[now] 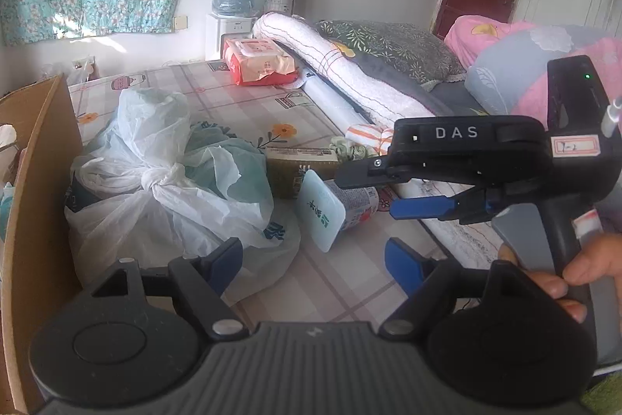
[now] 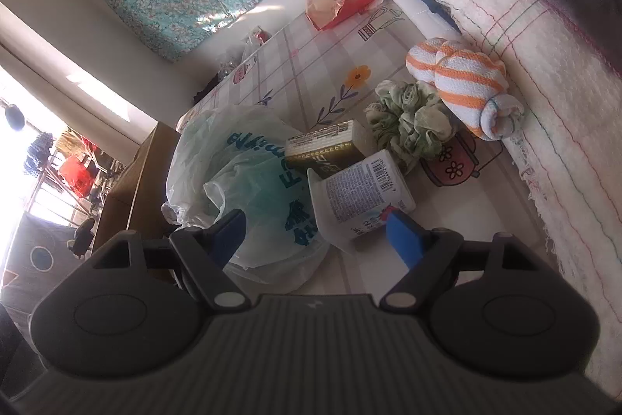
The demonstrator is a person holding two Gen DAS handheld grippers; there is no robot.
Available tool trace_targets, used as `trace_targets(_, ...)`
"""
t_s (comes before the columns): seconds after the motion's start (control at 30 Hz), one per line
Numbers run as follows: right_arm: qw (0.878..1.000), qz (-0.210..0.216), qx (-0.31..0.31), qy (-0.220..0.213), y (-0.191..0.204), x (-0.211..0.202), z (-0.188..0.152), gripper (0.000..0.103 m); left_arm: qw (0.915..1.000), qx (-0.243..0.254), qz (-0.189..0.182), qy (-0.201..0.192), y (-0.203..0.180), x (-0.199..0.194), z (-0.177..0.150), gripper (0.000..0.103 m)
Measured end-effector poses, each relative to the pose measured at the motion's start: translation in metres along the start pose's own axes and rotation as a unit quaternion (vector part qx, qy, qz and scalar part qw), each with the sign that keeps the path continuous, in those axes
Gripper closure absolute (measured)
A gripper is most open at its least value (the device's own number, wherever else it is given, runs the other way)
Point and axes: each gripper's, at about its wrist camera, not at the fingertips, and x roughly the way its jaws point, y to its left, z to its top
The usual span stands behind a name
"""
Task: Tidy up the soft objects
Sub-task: 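Reach the right tool to the white yogurt cup on the bed, then close the right tool on the yogurt cup rim and lift it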
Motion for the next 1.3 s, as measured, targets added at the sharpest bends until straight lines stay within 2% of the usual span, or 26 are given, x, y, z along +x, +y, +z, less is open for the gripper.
trace_targets(0.17, 0.996, -0.048, -0.070, 0.011, 0.010, 0.027, 0.007, 0.020, 0.9999, 0.002, 0.013, 0.007, 0.004, 0.010, -0.001, 0.021)
trace_targets(0.4, 0.980, -0.123, -0.155, 0.013, 0.028, 0.045, 0.006, 0.021, 0.9997, -0.003, 0.019, 0.012, 0.011, 0.014, -0.005, 0.018)
trace_targets(0.5, 0.976, -0.130, -0.175, 0.014, 0.029, 0.051, 0.004, 0.022, 0.9999, -0.004, 0.013, 0.003, 0.010, 0.012, -0.009, 0.017)
trace_targets(0.53, 0.977, -0.124, -0.171, 0.016, 0.027, 0.053, 0.004, 0.028, 0.9999, -0.002, 0.011, -0.002, 0.010, 0.012, -0.011, 0.017)
trace_targets(0.57, 0.981, -0.110, -0.161, 0.021, 0.024, 0.052, 0.004, 0.039, 0.9999, 0.001, 0.010, -0.006, 0.009, 0.011, -0.012, 0.017)
trace_targets(0.67, 0.987, -0.093, -0.128, 0.015, 0.016, 0.045, 0.002, 0.040, 0.9997, 0.017, 0.000, -0.019, 0.007, 0.007, -0.014, 0.017)
trace_targets(0.8, 0.999, -0.002, -0.009, 0.044, -0.014, 0.032, 0.002, 0.040, 0.9993, 0.026, -0.015, -0.021, 0.005, -0.001, -0.017, 0.017)
trace_targets(0.9, 0.990, 0.077, 0.078, 0.087, -0.033, 0.028, -0.008, 0.040, 0.9991, 0.032, -0.025, -0.012, 0.003, -0.006, -0.019, 0.017)
trace_targets(1.0, 0.974, 0.125, 0.133, 0.136, -0.041, 0.030, -0.025, 0.039, 0.9987, 0.035, -0.037, -0.002, 0.001, -0.008, -0.023, 0.017)
trace_targets(1.03, 0.968, 0.132, 0.147, 0.152, -0.044, 0.032, -0.032, 0.039, 0.9986, 0.036, -0.039, 0.002, 0.000, -0.008, -0.025, 0.017)
trace_targets(1.1, 0.968, 0.125, 0.151, 0.159, -0.045, 0.032, -0.041, 0.038, 0.9984, 0.039, -0.042, 0.007, -0.002, -0.008, -0.027, 0.017)
trace_targets(1.2, 0.976, 0.105, 0.138, 0.133, -0.042, 0.018, -0.043, 0.037, 0.9981, 0.041, -0.044, 0.012, -0.004, -0.006, -0.029, 0.018)
trace_targets(1.3, 0.987, 0.066, 0.111, 0.095, -0.040, 0.002, -0.037, 0.037, 0.9979, 0.043, -0.046, 0.017, -0.007, -0.003, -0.030, 0.020)
